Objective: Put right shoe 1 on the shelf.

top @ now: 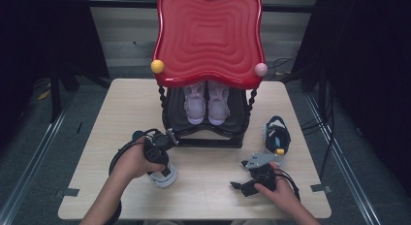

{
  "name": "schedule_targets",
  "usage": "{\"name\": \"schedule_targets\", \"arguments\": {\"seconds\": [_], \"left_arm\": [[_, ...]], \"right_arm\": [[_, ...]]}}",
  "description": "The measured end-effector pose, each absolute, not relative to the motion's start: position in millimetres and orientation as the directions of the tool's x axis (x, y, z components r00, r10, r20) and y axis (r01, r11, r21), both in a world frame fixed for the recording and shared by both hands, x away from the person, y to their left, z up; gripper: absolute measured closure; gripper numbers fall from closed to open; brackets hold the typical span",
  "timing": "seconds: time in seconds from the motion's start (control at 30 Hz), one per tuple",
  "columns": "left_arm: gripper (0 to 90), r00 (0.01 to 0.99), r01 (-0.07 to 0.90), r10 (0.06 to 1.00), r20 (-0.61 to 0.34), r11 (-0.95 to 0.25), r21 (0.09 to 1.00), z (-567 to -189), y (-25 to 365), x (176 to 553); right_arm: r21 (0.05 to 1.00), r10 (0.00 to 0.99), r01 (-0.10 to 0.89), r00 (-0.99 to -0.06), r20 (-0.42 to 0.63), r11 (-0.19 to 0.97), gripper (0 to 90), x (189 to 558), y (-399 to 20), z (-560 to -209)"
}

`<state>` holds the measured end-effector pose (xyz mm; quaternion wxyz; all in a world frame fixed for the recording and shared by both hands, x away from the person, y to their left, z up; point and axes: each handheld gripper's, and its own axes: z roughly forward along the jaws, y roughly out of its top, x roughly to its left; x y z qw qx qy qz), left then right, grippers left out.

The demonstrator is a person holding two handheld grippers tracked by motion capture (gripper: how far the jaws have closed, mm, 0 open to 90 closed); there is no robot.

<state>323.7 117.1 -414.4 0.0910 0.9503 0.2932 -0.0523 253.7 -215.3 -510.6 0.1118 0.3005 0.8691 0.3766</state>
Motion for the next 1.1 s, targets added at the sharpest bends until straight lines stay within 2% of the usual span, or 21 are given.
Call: {"name": "schedule_targets", "arguments": {"seconds": [0.37, 0.77, 1.1], "left_arm": [[61.8, 0.830, 0.553, 0.537, -0.149, -0.828, 0.092, -420, 112, 325], [72.6, 0.835, 0.540, 0.521, -0.176, -0.837, 0.091, -422, 113, 324], [73.6, 0.848, 0.523, 0.507, -0.153, -0.847, 0.097, -409, 122, 322]], "right_arm": [[0.722, 0.606, 0.438, -0.795, 0.032, 0.536, 11.7, 254, -215, -511], [0.721, 0.606, 0.439, -0.795, 0.032, 0.536, 11.7, 254, -215, -511], [0.722, 0.607, 0.438, -0.794, 0.032, 0.536, 11.7, 254, -215, -511]]}}
